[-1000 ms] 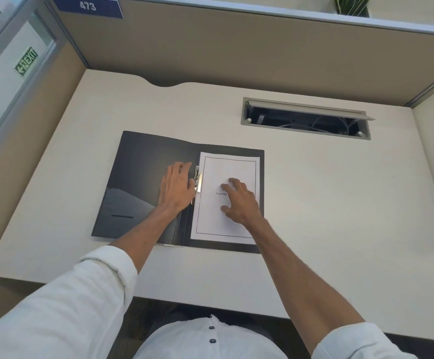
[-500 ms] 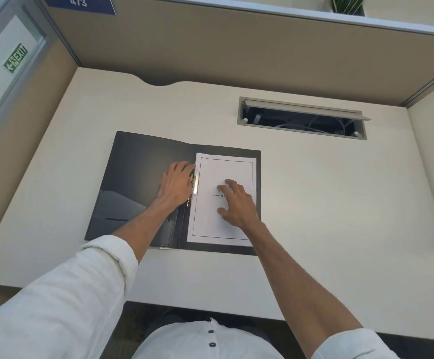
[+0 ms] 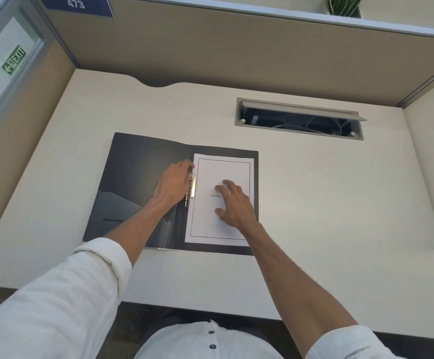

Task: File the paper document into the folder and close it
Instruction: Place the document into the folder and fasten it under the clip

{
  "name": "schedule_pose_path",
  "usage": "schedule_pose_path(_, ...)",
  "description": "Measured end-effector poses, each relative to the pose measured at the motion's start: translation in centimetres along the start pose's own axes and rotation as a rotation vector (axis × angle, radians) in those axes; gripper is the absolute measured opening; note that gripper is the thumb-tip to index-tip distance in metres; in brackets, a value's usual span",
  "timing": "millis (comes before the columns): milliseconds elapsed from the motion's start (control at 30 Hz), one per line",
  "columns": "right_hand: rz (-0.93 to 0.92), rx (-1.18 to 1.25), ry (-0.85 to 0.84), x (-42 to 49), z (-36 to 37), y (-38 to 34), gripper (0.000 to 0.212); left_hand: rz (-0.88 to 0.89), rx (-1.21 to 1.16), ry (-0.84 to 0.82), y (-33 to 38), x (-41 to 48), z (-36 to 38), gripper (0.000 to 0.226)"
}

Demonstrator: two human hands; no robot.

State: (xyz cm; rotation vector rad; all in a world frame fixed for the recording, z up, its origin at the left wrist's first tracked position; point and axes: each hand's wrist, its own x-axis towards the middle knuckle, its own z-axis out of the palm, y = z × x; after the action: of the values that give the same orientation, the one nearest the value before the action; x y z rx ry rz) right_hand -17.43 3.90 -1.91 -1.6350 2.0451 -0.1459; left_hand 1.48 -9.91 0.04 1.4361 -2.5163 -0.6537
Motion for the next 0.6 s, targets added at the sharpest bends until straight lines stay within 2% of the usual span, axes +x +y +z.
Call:
schedule_pose_path(133, 0.000, 0.006, 0.009, 0.0, 0.2, 0.1, 0.076, -0.003, -0.056, 0.069, -0.1, -1.6, -0.8, 0.010)
schedule_pose_path(233, 0.000, 0.007, 0.015, -0.1, 0.2, 0.1, 0.075, 0.036, -0.086, 0.091, -0.7, -3.2, -0.6, 0.005)
schedule_pose_path(467, -0.013, 0.012, 0.023, -0.2, 0.4, 0.3, 0.075, 0.072, -0.182, 0.057, -1.7, -6.8, 0.6, 0.017)
schedule_pose_path(600, -0.007, 0.014, 0.024, -0.1, 0.6, 0.4, 0.075, 0.058, -0.202, 0.105, -2.0, -7.4, 1.3, 0.015)
